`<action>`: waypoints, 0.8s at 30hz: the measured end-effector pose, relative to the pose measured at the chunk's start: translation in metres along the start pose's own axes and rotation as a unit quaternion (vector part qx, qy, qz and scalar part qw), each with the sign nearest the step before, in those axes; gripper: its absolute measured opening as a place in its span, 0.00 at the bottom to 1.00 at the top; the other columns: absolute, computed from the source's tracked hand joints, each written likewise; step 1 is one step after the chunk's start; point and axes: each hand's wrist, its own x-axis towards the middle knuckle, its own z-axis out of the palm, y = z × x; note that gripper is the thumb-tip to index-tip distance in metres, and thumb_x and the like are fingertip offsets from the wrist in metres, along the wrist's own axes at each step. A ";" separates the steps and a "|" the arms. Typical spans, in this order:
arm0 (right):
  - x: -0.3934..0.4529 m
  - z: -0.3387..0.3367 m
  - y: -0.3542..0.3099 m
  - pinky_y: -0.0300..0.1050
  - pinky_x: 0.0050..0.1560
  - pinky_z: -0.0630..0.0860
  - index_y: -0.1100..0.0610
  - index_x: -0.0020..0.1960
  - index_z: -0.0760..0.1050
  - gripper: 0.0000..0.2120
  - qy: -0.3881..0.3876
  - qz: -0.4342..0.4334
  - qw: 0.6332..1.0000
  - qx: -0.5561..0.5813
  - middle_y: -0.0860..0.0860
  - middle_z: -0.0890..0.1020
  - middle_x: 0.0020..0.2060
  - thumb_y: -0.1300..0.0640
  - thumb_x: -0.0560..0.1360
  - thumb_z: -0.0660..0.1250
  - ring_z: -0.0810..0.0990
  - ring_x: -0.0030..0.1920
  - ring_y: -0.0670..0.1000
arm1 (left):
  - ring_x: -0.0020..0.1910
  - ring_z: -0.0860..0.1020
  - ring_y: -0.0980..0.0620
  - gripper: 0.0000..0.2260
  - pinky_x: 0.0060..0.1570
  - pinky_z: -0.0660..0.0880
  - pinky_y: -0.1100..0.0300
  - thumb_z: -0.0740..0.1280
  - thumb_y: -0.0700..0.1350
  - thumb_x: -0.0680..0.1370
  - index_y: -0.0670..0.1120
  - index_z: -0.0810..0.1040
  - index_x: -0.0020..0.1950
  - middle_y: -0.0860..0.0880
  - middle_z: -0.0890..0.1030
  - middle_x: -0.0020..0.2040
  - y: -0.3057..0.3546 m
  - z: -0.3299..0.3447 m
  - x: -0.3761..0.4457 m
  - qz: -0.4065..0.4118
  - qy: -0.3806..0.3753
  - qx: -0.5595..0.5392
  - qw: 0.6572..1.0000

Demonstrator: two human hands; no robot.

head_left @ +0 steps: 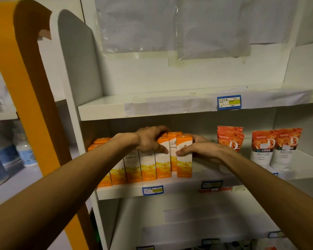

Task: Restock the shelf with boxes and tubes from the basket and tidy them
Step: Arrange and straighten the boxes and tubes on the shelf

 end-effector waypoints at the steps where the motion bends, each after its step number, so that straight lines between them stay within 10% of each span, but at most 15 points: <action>1: -0.001 0.001 0.000 0.55 0.57 0.80 0.56 0.64 0.76 0.25 -0.007 0.002 1.000 0.022 0.55 0.85 0.53 0.67 0.69 0.75 0.85 0.54 0.56 | 0.64 0.76 0.47 0.35 0.65 0.75 0.48 0.74 0.49 0.75 0.53 0.61 0.77 0.48 0.74 0.68 0.000 0.000 0.000 -0.001 0.004 -0.001 1.000; 24: 0.002 0.055 0.011 0.70 0.61 0.75 0.62 0.66 0.68 0.38 0.169 -0.017 0.966 0.197 0.68 0.79 0.59 0.60 0.56 0.64 0.80 0.57 0.69 | 0.65 0.76 0.46 0.36 0.65 0.74 0.47 0.74 0.52 0.75 0.52 0.59 0.79 0.47 0.74 0.69 -0.004 0.007 0.002 0.000 0.023 0.014 1.000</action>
